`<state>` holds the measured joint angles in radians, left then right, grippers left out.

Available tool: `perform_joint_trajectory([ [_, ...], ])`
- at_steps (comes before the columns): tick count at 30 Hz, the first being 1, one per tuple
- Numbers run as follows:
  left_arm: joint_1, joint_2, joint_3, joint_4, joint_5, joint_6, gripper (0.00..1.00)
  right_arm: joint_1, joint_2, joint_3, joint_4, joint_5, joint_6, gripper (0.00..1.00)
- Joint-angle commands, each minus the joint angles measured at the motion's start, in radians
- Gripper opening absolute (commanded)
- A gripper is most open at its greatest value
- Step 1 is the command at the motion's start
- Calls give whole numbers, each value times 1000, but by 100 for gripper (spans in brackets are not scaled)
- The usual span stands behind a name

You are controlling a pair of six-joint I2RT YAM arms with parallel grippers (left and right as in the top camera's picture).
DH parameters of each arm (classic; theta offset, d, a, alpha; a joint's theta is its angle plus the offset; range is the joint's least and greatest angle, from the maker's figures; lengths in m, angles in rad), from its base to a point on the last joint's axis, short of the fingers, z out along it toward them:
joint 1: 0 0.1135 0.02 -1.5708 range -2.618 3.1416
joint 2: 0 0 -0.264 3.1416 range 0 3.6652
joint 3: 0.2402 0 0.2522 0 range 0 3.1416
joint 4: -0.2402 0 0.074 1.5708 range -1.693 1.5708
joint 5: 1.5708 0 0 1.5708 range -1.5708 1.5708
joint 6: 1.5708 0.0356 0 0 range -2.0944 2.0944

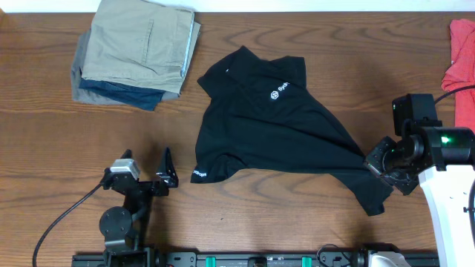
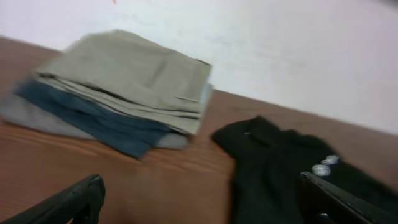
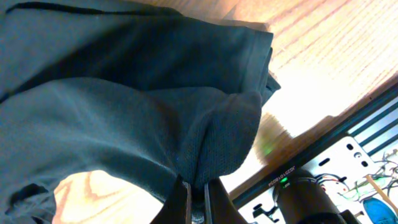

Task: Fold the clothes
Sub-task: 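Reach the left gripper to the shirt's left side and grasp it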

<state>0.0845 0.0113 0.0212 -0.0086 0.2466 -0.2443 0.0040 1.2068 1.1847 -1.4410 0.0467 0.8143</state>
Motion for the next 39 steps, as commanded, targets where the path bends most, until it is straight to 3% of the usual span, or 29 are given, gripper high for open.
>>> perform_joint_trajectory([
  [1, 4, 5, -15, 0, 195, -121, 98, -9, -10, 18, 3, -4, -27, 1],
  [6, 3, 44, 52, 5, 286, -120, 98, -9, -10, 18, 14, -10, -27, 2],
  [10, 3, 179, 178, -38, 294, -77, 98, -9, -10, 18, 29, -19, -27, 2],
  [13, 3, 356, 330, -175, 296, -5, 98, -9, -10, 18, 37, -30, -27, 2],
  [17, -24, 655, 634, -479, 294, 156, 98, -9, -10, 18, 38, -30, -35, 2],
  [20, -34, 807, 779, -571, 296, 154, 98, -9, -10, 18, 38, -37, -46, 2],
  [24, -39, 946, 872, -575, 374, 166, 98, -9, -10, 18, 38, -37, -56, 1],
  [27, -79, 1027, 912, -610, 306, 184, 98, -9, -10, 18, 39, -37, -69, 2],
  [33, -234, 1238, 963, -718, 0, 185, 98, -9, -10, 18, 55, -39, -68, 2],
  [39, -304, 1424, 963, -640, -102, 185, 98, -9, -10, 18, 58, -59, -72, 1],
])
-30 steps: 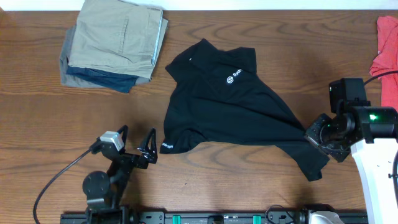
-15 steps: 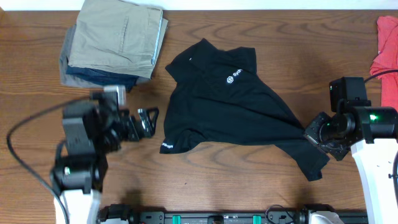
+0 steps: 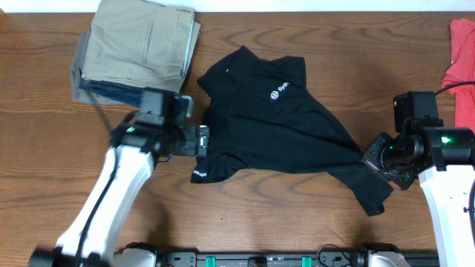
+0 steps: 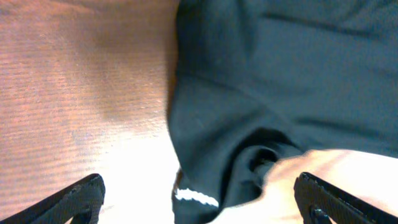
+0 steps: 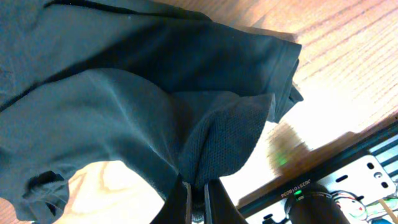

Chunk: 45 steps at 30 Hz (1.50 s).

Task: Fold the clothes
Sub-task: 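Reach the left gripper to the shirt's left side and grasp it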

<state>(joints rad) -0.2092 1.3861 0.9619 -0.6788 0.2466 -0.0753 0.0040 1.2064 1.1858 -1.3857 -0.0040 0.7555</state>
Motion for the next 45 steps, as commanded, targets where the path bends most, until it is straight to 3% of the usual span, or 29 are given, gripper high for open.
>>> perform_joint_trajectory([
  [1, -10, 74, 22, 63, -101, 15, 98, -9, -10, 16, 2, -8, -16, 2],
  [11, -13, 200, 22, 245, -54, -54, 98, -9, -10, 16, -1, -12, -39, 2],
  [22, -13, 276, 21, 214, -164, -45, 100, -9, -10, 16, 2, -13, -39, 2],
  [30, -39, 336, 17, 209, -150, -44, 85, -9, -10, 16, 1, -12, -39, 2],
  [45, -95, 357, 5, 216, -207, -41, 85, -9, -10, 16, -4, -16, -40, 2],
])
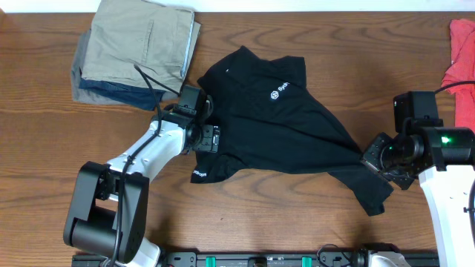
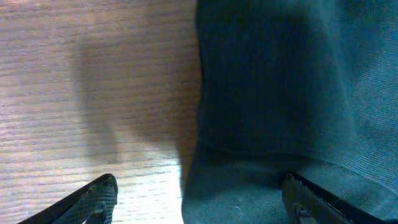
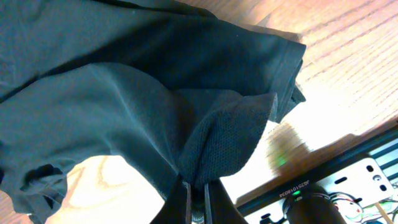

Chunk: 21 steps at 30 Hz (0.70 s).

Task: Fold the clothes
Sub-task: 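Reach the left gripper to the shirt's left side and grasp it, then lift the shirt with both grippers and stretch it apart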

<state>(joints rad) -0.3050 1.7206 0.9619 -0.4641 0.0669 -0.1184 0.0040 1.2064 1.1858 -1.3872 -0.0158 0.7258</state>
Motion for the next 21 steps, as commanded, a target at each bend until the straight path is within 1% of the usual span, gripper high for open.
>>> perform_joint_trajectory([
  [1, 1, 27, 5, 2, -27, 2, 85, -9, -10, 16, -4, -4, -10, 2],
  [4, 0, 54, 5, 8, -26, 2, 74, -9, -10, 16, -7, -4, -10, 2],
  [6, 0, 73, 5, 9, -26, 2, 72, -9, -10, 16, -11, -4, -10, 2],
  [8, 0, 83, 5, 6, -22, 2, 66, -9, -10, 16, -14, -4, -10, 2],
  [10, 0, 83, 5, 3, -11, 2, 56, -9, -10, 16, -16, -4, -10, 2],
  [11, 0, 83, 5, 4, -5, 2, 50, -9, -10, 16, -16, -4, -10, 2],
  [14, 0, 83, 5, 2, 0, 2, 26, -9, -10, 16, -16, -4, -10, 2],
  [15, 0, 82, 5, 0, 0, 2, 15, -9, -10, 16, -16, -4, -10, 1],
  [16, 0, 82, 5, -4, 0, 2, 6, -9, -10, 16, -16, -4, -10, 1],
  [21, 0, 53, 5, -26, 3, -17, 6, -10, -10, 16, -15, 4, -9, 1],
])
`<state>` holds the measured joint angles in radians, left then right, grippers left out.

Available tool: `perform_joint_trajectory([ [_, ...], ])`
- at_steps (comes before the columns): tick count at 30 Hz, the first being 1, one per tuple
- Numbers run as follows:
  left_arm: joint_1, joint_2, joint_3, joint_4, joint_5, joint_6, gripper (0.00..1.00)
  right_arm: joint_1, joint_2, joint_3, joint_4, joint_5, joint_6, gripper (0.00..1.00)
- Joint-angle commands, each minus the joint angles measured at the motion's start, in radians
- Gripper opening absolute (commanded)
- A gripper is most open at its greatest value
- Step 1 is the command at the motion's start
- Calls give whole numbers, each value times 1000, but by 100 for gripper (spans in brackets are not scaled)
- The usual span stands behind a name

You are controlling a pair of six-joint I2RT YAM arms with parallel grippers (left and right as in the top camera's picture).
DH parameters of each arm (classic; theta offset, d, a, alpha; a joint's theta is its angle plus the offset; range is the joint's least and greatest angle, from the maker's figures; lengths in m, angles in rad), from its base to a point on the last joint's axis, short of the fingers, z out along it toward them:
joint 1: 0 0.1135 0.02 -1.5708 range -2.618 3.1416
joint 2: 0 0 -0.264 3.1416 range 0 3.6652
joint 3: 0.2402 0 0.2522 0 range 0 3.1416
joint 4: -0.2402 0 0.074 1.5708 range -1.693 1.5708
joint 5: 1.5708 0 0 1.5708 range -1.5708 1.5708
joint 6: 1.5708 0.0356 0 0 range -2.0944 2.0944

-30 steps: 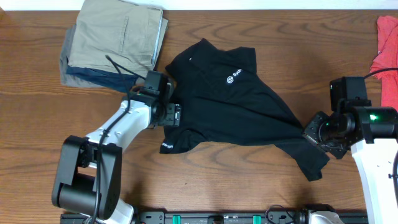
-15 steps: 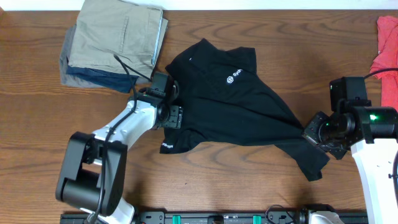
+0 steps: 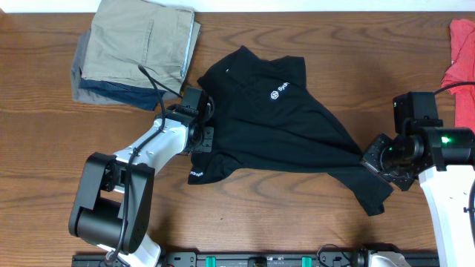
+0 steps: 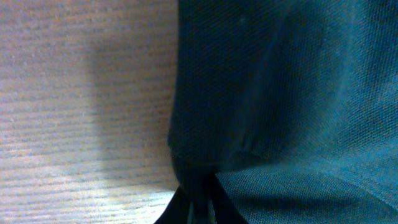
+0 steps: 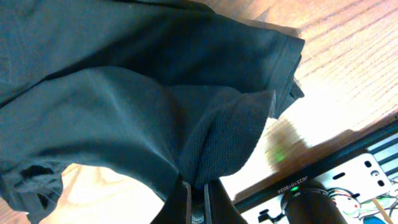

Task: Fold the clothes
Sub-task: 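Lift the shirt with both grippers and stretch it apart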

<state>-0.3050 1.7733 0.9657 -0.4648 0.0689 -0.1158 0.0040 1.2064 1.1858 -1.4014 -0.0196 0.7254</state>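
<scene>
A black polo shirt (image 3: 274, 126) with a small white chest logo lies crumpled in the middle of the table. My left gripper (image 3: 204, 139) is at the shirt's left edge, shut on the fabric (image 4: 261, 93) there. My right gripper (image 3: 369, 158) is at the shirt's lower right, shut on a pinched fold of the same black cloth (image 5: 217, 143). A loose corner of the shirt trails toward the front edge below the right gripper.
A stack of folded clothes (image 3: 137, 48), khaki on top of blue and grey, sits at the back left. A red garment (image 3: 464, 59) lies at the far right edge. Bare wooden table (image 3: 297, 215) runs along the front.
My left gripper was open over the shirt's left edge; now it is shut on that edge. The right gripper still holds its fold in about the same place.
At first my left gripper stood open near the front left, away from the shirt, while the right held the shirt's lower right. Then the left arm was beside the shirt's left side, then open over its edge, and now grips it.
</scene>
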Motion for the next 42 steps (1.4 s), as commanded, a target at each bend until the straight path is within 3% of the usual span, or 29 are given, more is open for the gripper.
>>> perform_joint_trajectory([
  [1, 0, -19, 2, -35, 2, -34, 6, -10, -10, 17, -1, 18, -9, 1],
  [11, 1, -446, 38, -225, 1, -89, 6, -10, -31, 90, -6, 92, -48, 1],
  [22, 0, -910, 315, -466, -35, -89, 6, -10, -42, 467, -157, 122, -106, 1],
  [29, 0, -973, 652, -627, -35, -127, 6, -10, -44, 804, -295, 155, -121, 1],
  [34, 0, -969, 874, -703, -27, -130, 6, -10, -62, 981, -296, 147, -159, 1],
  [42, 1, -948, 997, -694, -28, -147, 6, -10, -54, 1095, -296, 166, -177, 1],
])
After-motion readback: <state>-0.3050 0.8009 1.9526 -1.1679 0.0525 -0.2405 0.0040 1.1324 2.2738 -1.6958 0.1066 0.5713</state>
